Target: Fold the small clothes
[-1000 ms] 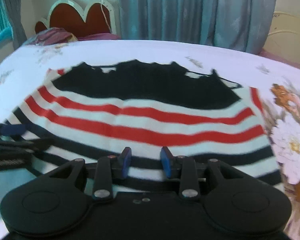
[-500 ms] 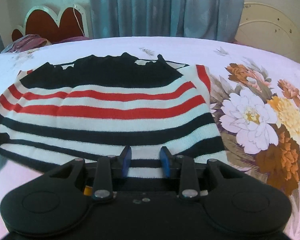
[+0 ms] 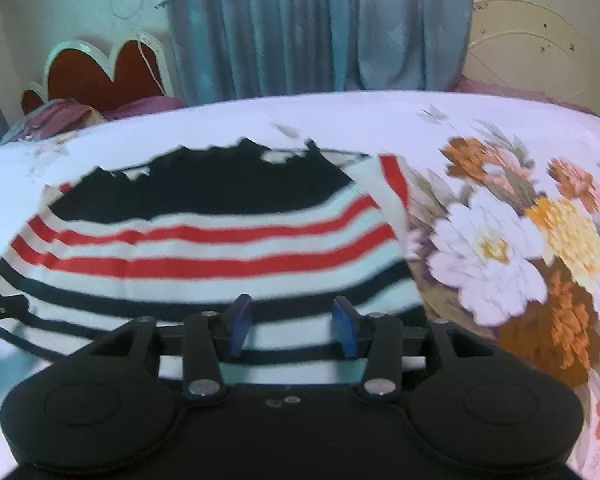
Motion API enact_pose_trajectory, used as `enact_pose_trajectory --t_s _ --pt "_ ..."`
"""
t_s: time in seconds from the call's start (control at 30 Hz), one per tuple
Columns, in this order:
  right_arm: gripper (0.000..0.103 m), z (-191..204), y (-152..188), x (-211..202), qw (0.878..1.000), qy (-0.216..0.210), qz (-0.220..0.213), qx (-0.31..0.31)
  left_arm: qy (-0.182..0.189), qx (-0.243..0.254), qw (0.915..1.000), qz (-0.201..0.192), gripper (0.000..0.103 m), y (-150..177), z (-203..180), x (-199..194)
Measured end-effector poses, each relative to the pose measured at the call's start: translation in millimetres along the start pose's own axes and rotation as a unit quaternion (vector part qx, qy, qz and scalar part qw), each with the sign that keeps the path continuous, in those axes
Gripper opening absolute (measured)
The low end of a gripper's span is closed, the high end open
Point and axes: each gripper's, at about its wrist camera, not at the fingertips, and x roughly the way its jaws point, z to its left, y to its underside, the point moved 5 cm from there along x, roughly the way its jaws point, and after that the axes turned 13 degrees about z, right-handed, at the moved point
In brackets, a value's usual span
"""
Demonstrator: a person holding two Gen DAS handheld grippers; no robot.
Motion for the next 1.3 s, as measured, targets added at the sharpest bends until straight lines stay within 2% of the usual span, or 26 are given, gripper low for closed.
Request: enact_pose_trajectory --t_s 0.2,0.37,0.6,0.73,0.87,1.03,1.23,1.3 --pt "0.044 41.0 -13.3 11.9 1.000 -0.021 0.002 -0.020 -0.015 -0.004 0.9998 0.013 0.071 -10.6 13.2 24.3" --pt "0.044 73.9 -13.8 22.8 0.999 -0.019 0.013 -0.038 -0.005 0.021 0.9997 0.014 0.071 -3.3 17.6 27.1" --pt "0.046 99.2 -18.6 18.7 0.999 -0.021 0.006 -0.041 0.041 -0.029 0.9985 0.024 0.071 8.7 33.8 0.3" --pt "0.047 114.4 -18.9 23.4 0.999 -0.021 0.009 -0.047 0.074 -0.050 0.9947 0.051 0.071 28.7 40.4 -5.7" --pt "0.049 121.2 -18.6 23.5 0.999 -0.020 0.009 -0.046 0.122 -0.103 0.9822 0.099 0.071 53.0 52.1 1.1" --pt "0.049 123.2 -16.5 26.5 0.999 -0.017 0.012 -0.040 0.165 -0.147 0.9714 0.087 0.071 59.1 61.8 7.2" --pt "0.050 127.5 -16.6 31.7 0.999 -0.012 0.010 -0.036 0.225 -0.218 0.9480 0.059 0.071 46.3 71.1 26.4" --pt "0.050 128.9 -20.5 33.6 0.999 -0.012 0.007 -0.034 0.236 -0.230 0.9431 0.046 0.071 40.1 72.0 31.8"
